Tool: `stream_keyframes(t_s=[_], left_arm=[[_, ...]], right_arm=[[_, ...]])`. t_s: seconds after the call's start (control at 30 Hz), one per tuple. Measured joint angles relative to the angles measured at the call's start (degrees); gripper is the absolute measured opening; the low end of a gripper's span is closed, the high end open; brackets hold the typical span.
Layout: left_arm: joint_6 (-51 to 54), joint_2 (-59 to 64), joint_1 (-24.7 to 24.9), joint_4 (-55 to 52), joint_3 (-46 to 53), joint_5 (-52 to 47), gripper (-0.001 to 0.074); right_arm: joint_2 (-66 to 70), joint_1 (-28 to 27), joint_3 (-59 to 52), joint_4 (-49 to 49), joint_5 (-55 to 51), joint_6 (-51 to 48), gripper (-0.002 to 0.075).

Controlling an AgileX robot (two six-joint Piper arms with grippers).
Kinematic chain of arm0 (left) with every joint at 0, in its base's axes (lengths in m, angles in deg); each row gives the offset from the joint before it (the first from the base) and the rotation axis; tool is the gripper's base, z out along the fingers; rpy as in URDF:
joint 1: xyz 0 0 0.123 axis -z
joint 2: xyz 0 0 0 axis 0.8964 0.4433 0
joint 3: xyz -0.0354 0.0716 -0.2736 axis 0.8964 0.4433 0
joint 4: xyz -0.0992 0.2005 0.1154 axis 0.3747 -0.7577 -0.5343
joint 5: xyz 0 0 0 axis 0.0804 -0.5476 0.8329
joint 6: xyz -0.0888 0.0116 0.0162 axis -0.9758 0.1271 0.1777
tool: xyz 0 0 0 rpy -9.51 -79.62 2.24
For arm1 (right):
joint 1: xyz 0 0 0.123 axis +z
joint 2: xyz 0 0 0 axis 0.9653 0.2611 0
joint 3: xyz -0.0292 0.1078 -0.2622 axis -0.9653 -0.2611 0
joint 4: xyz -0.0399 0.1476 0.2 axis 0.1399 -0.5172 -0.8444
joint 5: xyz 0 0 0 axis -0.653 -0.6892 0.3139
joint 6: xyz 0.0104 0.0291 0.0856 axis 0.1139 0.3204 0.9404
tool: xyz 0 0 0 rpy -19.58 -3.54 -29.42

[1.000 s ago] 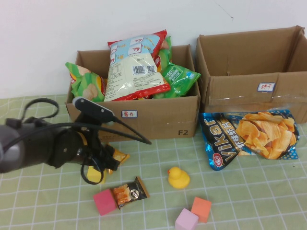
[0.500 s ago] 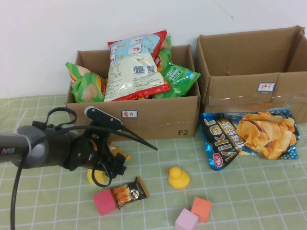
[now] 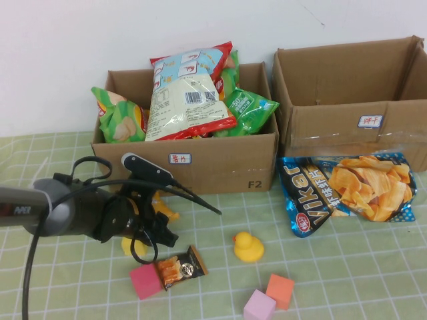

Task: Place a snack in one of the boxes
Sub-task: Pick up the biscuit, then place the biscuit in the biscuit box

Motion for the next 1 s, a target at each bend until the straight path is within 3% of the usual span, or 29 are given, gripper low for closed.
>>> stream_keyframes(t_s=[0.1, 0.57, 0.73, 1.0], left_arm=[[0.00, -0.76, 0.00, 0.00, -0.09, -0.86, 0.0249], [-0.30, -14.87, 0.41, 5.75, -0.09, -12.94, 0.0241], [-0.30, -20.46, 4.50, 7.59, -0.09, -10.88, 0.0239], [3.47, -21.89, 13.53, 6.98, -2.76, 1.97, 0.0238]], right_arm=[[0.00, 0.03, 0.00, 0.00, 0.00, 0.00, -0.0002], [0.00, 0.15, 0.00, 0.00, 0.00, 0.00, -0.0002], [0.00, 0.15, 0.00, 0.00, 0.00, 0.00, -0.0002], [0.00, 0.15, 0.00, 0.00, 0.04, 0.00, -0.0002]])
